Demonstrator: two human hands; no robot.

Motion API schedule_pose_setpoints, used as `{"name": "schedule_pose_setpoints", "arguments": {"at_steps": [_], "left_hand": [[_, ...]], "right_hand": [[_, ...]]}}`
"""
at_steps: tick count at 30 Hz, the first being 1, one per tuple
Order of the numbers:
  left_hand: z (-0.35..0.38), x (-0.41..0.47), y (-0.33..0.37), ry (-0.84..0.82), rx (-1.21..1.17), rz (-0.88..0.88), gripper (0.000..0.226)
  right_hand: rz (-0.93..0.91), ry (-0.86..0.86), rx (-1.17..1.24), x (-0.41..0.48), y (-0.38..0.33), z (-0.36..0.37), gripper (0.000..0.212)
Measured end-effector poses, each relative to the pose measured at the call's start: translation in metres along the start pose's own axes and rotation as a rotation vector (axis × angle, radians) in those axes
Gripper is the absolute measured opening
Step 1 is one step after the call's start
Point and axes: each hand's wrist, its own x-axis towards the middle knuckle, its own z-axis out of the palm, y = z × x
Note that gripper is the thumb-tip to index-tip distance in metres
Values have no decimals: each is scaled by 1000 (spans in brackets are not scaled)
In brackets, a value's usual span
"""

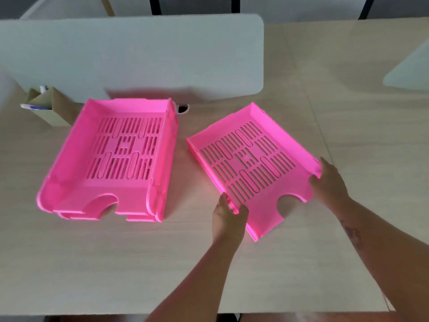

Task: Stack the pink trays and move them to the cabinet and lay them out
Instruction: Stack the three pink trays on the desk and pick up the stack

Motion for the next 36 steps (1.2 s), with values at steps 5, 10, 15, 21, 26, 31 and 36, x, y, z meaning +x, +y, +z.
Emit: {"name": "schedule_pose_setpoints", "arguments": {"at_steps": [5, 10, 15, 21, 26, 31, 36], "left_hand": [[-8, 2, 23, 128, 14, 47, 27], [-54, 2, 63, 161, 39, 196, 15], [-139, 6, 102, 155, 90, 318, 25], [-299, 25, 114, 198, 82, 234, 28], [-408, 40, 93, 229, -38, 141, 30], [-453, 59, 60, 250, -31, 66, 33], [-443, 67, 39, 216, -15, 44, 32]], "right_hand": [[-42, 111, 139, -17, 0, -16, 38], [-154, 199, 319, -44, -24, -47, 40], [-245, 251, 480, -73, -80, -48, 23], [-390, 126, 652, -117, -201, 10, 17], [-426, 11, 755, -170, -288, 72, 20], [-413, 3, 754, -192, -320, 121, 28], [-380, 36, 668, -198, -316, 148, 32]]}}
